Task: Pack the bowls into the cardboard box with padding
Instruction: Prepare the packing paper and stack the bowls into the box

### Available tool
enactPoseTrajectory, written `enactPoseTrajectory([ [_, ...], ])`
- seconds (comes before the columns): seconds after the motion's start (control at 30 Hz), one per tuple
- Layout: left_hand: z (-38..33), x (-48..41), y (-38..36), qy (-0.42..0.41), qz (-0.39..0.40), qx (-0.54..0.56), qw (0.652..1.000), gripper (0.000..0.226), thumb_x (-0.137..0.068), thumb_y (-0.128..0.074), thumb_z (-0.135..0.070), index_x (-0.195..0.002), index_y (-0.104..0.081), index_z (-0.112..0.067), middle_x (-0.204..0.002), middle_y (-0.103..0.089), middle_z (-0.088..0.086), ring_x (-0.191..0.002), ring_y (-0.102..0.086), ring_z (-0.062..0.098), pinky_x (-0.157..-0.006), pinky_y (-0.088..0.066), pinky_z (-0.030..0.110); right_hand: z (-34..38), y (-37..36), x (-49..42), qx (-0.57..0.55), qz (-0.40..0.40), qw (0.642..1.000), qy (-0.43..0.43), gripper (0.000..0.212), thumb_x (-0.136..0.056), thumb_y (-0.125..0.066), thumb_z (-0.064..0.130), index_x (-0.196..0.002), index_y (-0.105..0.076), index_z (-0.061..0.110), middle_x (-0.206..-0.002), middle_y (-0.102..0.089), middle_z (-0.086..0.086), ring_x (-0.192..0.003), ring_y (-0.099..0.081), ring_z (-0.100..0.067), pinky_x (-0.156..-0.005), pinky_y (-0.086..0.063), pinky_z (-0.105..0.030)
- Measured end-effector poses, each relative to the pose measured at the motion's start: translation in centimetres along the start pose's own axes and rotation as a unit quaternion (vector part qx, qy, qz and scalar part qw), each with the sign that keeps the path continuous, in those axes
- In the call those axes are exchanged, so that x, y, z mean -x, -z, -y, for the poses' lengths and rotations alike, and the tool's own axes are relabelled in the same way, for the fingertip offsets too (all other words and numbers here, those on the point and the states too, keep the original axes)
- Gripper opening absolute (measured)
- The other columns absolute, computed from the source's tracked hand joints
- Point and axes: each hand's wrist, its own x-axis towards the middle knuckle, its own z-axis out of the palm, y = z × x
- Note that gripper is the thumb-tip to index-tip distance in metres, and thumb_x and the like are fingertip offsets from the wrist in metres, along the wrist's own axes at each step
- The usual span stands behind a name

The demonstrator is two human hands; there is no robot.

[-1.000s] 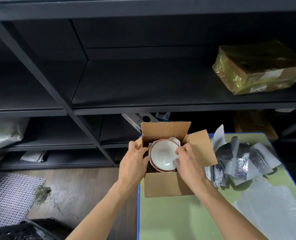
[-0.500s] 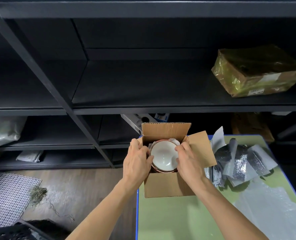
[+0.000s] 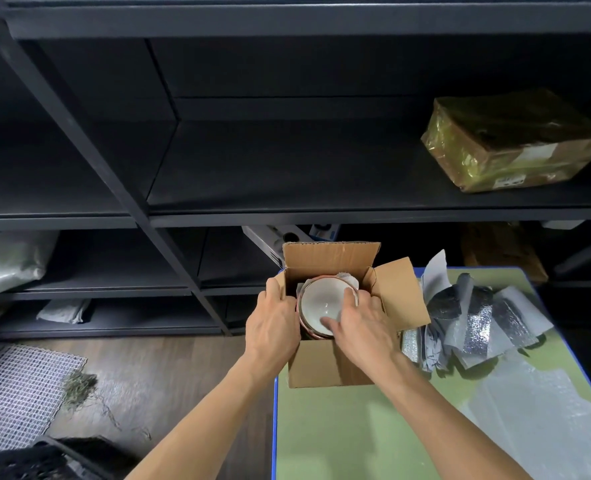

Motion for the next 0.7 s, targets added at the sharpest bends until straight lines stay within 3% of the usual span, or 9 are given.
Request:
enactPoseTrajectory([
  [0.13,0.1,-0.7,-0.5,0.012,-0.004,0.011,1.0,0.027,-0.099,-0.049,-0.03,-0.089,-0.071,-0.017,-0.103,-0.033,-0.003,-0.086,-0.043,0.016,-0.063,-0.044,0.029,0.7,0.7,-0.4,-0.018,0.034,0.999,-0.021,0.092,-0.085,-0.056,0.07,-0.145,-0.034,0.004,-0.13,-0.051,-0.014,-0.111,-0.049,-0.029,-0.088,-0.043,-0.033],
  [0.3,0.5,-0.3,-0.7,0.001,-0.014,0.049,0.999,0.021,-0.098,-0.055,-0.027,-0.092,-0.073,-0.02,-0.1,-0.029,-0.004,-0.087,-0.04,0.015,-0.059,-0.039,0.028,0.2,0.9,-0.7,-0.042,0.042,0.998,-0.03,0.081,-0.081,-0.069,0.061,-0.134,-0.045,0.006,-0.127,-0.054,-0.012,-0.111,-0.051,-0.029,-0.087,-0.043,-0.032],
  [0.53,0.6,-0.1,-1.1,0.011,-0.037,0.087,0.995,0.018,-0.098,-0.058,-0.029,-0.099,-0.076,-0.024,-0.103,-0.03,-0.007,-0.089,-0.047,0.013,-0.066,-0.054,0.03,-0.2,1.2,-0.7,-0.059,0.047,0.997,-0.033,0.074,-0.081,-0.07,0.059,-0.13,-0.05,0.008,-0.125,-0.057,-0.012,-0.111,-0.051,-0.028,-0.09,-0.042,-0.034],
  [0.7,0.5,-0.3,-0.9,0.01,-0.023,0.08,0.996,0.018,-0.095,-0.056,-0.019,-0.098,-0.073,-0.022,-0.099,-0.028,-0.007,-0.085,-0.046,0.015,-0.06,-0.047,0.029,0.4,1.3,-0.9,-0.083,0.085,0.992,-0.052,0.093,-0.077,-0.068,0.069,-0.141,-0.04,0.009,-0.135,-0.048,-0.015,-0.116,-0.048,-0.032,-0.088,-0.043,-0.035],
])
